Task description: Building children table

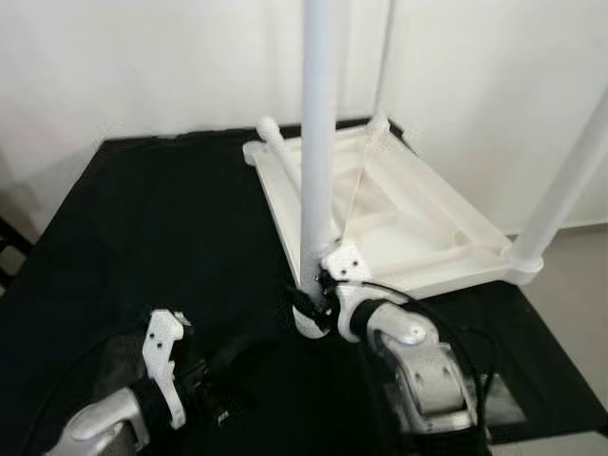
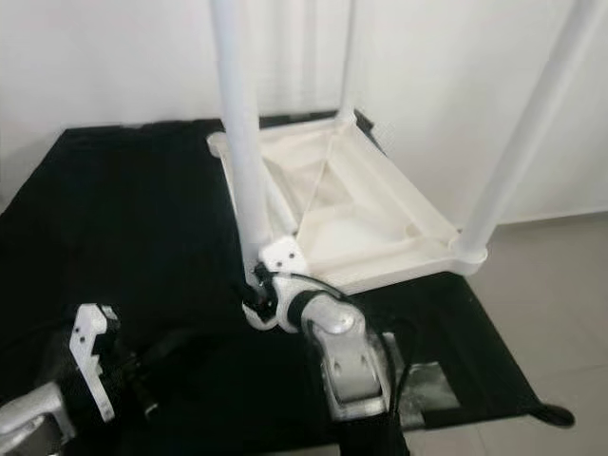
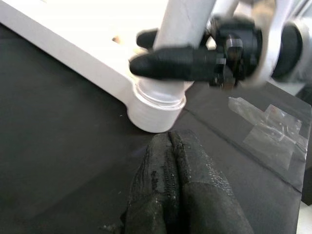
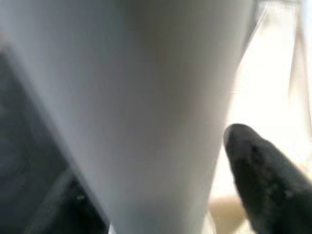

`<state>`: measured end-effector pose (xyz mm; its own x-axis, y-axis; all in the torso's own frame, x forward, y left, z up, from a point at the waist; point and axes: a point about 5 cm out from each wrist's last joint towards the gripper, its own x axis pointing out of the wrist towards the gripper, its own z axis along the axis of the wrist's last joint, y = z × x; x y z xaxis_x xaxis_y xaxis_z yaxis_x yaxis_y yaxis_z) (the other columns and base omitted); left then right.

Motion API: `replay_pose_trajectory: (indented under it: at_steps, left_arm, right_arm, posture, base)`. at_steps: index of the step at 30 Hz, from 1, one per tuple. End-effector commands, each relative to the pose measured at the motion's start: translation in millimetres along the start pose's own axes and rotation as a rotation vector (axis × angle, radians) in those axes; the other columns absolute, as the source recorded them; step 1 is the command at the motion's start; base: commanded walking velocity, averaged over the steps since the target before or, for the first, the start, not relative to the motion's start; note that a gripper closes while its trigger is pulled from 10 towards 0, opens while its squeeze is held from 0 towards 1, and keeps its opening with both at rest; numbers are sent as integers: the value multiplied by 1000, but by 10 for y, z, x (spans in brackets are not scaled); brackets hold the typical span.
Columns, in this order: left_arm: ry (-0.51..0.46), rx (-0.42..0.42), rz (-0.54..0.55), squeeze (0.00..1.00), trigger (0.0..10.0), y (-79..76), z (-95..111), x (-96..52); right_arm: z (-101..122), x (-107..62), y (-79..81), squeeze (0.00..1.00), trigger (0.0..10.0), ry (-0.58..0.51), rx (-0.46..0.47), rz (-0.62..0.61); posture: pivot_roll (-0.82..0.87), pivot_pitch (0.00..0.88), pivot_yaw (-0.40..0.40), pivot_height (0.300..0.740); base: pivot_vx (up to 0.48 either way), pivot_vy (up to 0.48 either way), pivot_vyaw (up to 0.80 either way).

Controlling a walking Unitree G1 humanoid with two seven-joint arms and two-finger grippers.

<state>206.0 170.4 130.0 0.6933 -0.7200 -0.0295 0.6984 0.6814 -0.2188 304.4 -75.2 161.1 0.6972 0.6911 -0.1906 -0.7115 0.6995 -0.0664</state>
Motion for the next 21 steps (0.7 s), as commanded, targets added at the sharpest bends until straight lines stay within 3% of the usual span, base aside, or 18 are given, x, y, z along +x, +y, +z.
replay_pose_trajectory:
  at_steps: [1,3,4,5,7,8,11,15,16,17,21]
  left_arm:
    - [23,-5,8,0,10000,15,-32,-15]
    - [23,-5,8,0,10000,15,-33,-9]
    - [21,-4,9,0,10000,17,-33,-1]
    - [19,-3,11,0,10000,18,-32,4]
    - [17,-2,12,0,10000,19,-32,7]
    - [12,-1,15,0,10000,24,-30,24]
    - [9,-1,16,0,10000,27,-31,38]
    - [9,-1,17,0,10000,31,-35,48]
    - [8,-1,16,0,10000,32,-36,53]
    - [8,-1,16,0,10000,33,-38,56]
    - [6,0,16,0,10000,34,-39,63]
  right_arm:
    - [153,41,32,1000,10000,-83,-41,156]
    - [193,38,18,1000,10000,-103,-63,225]
    - [208,19,-28,890,10000,-99,-157,295]
    - [198,-2,-69,361,10000,-80,-189,361]
    - [189,-17,-95,361,10000,-66,-203,397]
    - [125,0,-193,0,10000,-11,-228,479]
    - [74,30,-271,0,10000,35,-254,527]
    - [130,128,-381,0,10000,38,-213,556]
    - [164,159,-408,0,2549,28,-205,566]
    - [188,197,-438,0,0,24,-194,569]
    - [208,267,-487,0,0,14,-167,549]
  posture:
    - [23,85,17,740]
    - [25,83,15,740]
    - [34,81,8,740]
    - [33,81,7,740]
    - [33,81,7,740]
    - [29,73,2,740]
    - [28,70,8,740]
    - [30,67,7,740]
    - [27,65,6,740]
    - [26,63,6,740]
    - [25,61,3,740]
  base:
    - [0,0,0]
    - [0,0,0]
    - [0,0,0]
    - [0,0,0]
    - [0,0,0]
    - [0,0,0]
    - [0,0,0]
    - [0,0,0]
    - [0,0,0]
    - [0,0,0]
    - [0,0,0]
